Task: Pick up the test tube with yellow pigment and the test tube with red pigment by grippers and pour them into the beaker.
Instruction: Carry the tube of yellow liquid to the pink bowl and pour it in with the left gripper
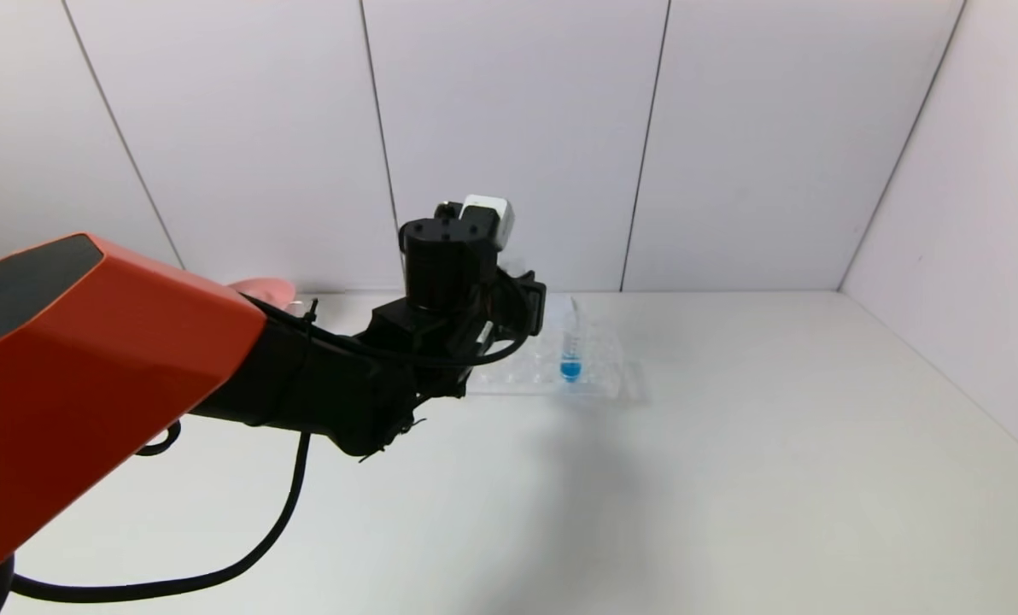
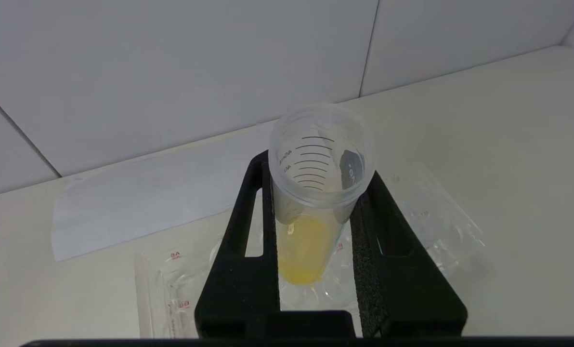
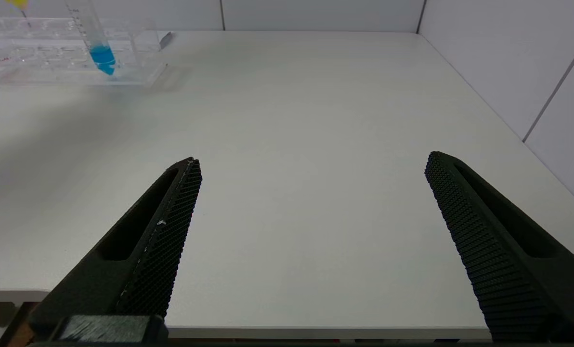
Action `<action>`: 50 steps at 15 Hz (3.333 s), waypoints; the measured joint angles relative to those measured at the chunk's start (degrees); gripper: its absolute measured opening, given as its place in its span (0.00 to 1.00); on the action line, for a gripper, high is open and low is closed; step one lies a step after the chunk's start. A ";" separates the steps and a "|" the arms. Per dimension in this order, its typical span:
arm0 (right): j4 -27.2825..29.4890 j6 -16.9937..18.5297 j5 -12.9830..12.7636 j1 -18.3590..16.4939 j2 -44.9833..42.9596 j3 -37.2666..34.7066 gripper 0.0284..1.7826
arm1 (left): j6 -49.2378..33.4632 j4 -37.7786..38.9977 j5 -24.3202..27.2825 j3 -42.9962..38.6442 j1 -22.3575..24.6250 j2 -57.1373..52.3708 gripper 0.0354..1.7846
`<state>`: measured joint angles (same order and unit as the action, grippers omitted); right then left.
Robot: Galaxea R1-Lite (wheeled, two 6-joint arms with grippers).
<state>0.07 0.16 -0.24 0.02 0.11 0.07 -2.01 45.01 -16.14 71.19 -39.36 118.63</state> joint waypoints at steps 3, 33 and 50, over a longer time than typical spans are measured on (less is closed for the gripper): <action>0.02 0.00 -0.02 0.02 0.00 0.00 0.95 | 1.27 -0.28 -0.01 0.33 0.06 -1.05 0.23; 0.02 -0.02 -0.02 0.00 0.00 0.00 0.95 | 3.91 -7.64 -0.01 0.41 12.13 -11.08 0.23; 0.02 -0.02 -0.02 0.00 0.00 0.02 0.95 | 3.46 -9.86 0.73 -4.00 22.83 -14.82 0.23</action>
<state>0.10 0.13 -0.27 0.02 0.11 0.10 1.45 35.15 -15.41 67.19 -16.53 103.80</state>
